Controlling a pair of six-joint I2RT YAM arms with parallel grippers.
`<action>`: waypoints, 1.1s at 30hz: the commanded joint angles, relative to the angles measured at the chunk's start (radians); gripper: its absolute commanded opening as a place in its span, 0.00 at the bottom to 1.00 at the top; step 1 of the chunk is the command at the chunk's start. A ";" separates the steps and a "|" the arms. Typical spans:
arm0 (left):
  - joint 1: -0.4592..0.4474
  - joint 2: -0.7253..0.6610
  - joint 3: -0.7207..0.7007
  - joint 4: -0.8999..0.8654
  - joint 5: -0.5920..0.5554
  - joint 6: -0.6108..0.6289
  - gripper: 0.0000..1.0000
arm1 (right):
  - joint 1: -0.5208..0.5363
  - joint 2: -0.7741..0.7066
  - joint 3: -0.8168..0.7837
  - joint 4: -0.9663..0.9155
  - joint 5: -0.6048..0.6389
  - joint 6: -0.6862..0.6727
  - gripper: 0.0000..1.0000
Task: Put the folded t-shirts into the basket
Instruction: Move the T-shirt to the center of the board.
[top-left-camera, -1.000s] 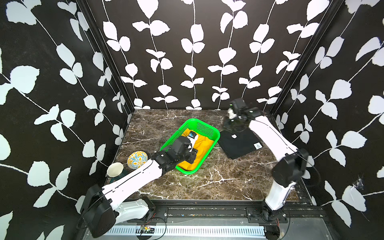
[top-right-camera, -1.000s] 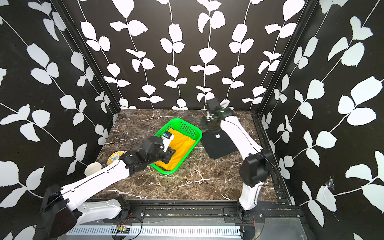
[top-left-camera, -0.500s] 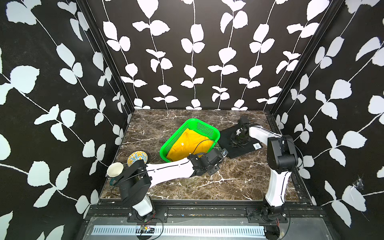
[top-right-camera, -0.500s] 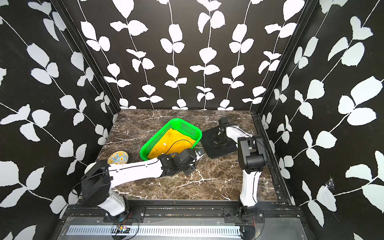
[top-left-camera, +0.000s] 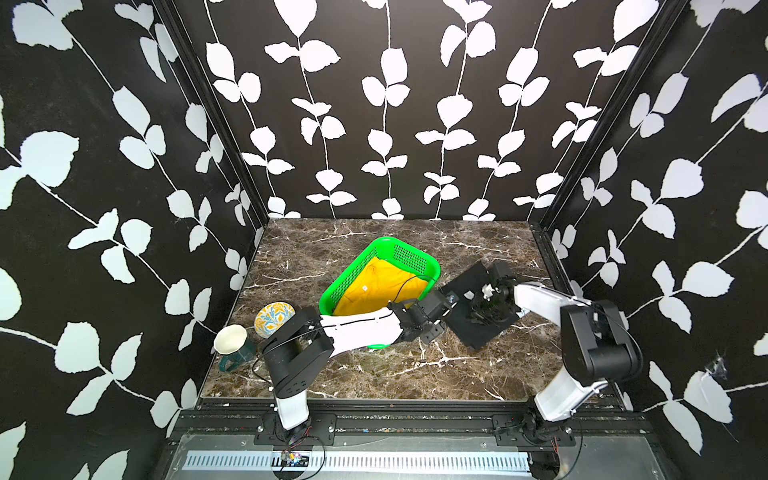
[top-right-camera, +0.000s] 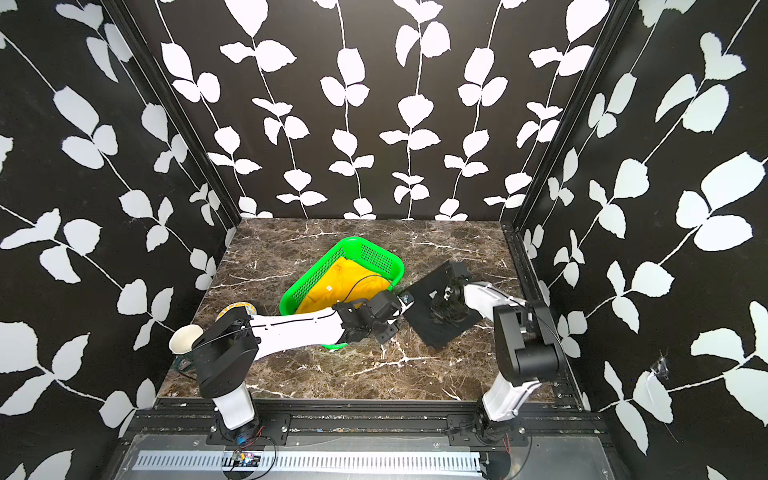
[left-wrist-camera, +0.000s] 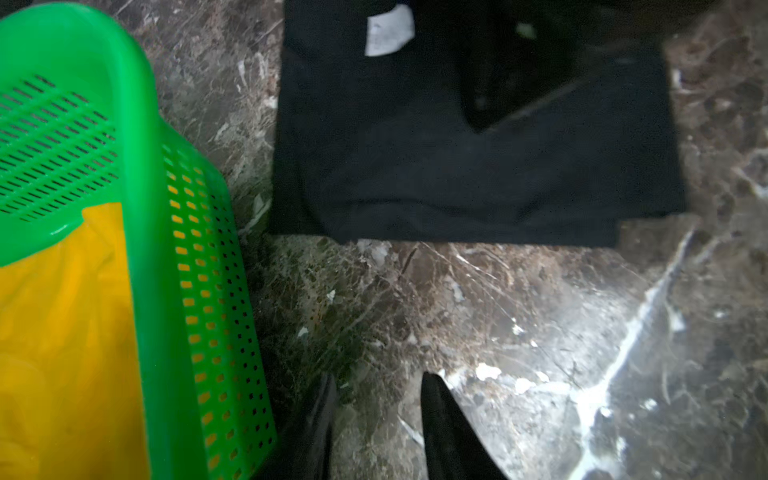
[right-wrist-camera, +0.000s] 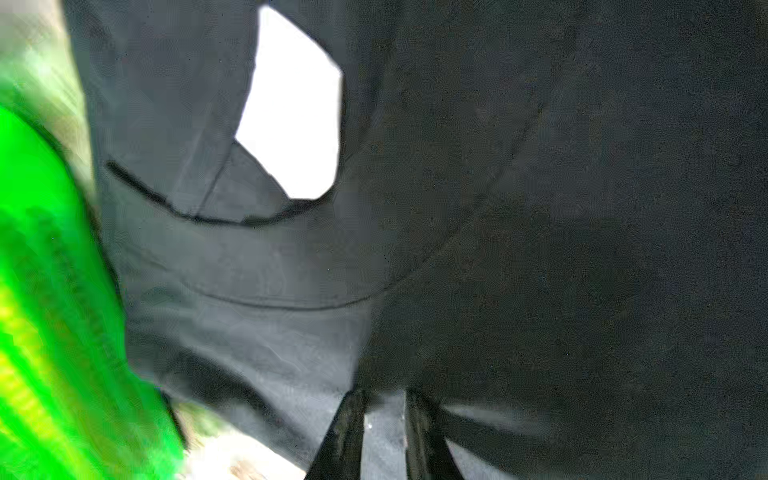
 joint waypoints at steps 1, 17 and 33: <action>0.027 0.008 0.032 0.036 0.090 -0.076 0.38 | 0.009 -0.051 -0.086 -0.198 0.126 -0.014 0.22; -0.004 0.117 0.131 0.014 0.368 -0.298 0.55 | 0.010 -0.364 0.074 -0.393 0.193 -0.043 0.42; 0.027 0.273 0.233 -0.102 0.516 -0.301 0.99 | 0.010 -0.378 0.141 -0.431 0.203 -0.073 0.42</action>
